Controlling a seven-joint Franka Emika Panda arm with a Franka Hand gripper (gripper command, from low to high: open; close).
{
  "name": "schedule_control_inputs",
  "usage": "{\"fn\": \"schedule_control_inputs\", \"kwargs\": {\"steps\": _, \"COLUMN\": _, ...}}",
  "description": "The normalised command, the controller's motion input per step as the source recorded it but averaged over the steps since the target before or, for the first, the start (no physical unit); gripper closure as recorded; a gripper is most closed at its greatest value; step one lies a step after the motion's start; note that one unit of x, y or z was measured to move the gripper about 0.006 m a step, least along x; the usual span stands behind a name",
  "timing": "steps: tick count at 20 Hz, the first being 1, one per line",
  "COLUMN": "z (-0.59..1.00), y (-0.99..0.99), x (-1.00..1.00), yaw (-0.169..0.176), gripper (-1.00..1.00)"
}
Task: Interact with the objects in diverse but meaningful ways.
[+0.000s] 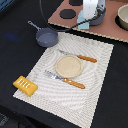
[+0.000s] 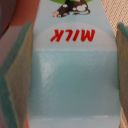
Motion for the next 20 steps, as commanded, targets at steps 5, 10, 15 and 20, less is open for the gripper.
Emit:
{"fn": "schedule_control_inputs", "kwargs": {"steps": 5, "z": -0.29, "y": -0.22, "x": 0.06, "yaw": -0.012, "gripper": 1.0}}
{"fn": "schedule_control_inputs", "kwargs": {"steps": 10, "z": -0.39, "y": -0.25, "x": 0.0, "yaw": 0.0, "gripper": 1.0}}
{"fn": "schedule_control_inputs", "kwargs": {"steps": 15, "z": -0.41, "y": -0.25, "x": 0.0, "yaw": 0.0, "gripper": 1.0}}
{"fn": "schedule_control_inputs", "kwargs": {"steps": 20, "z": -0.3, "y": -0.06, "x": 0.0, "yaw": 0.0, "gripper": -1.0}}
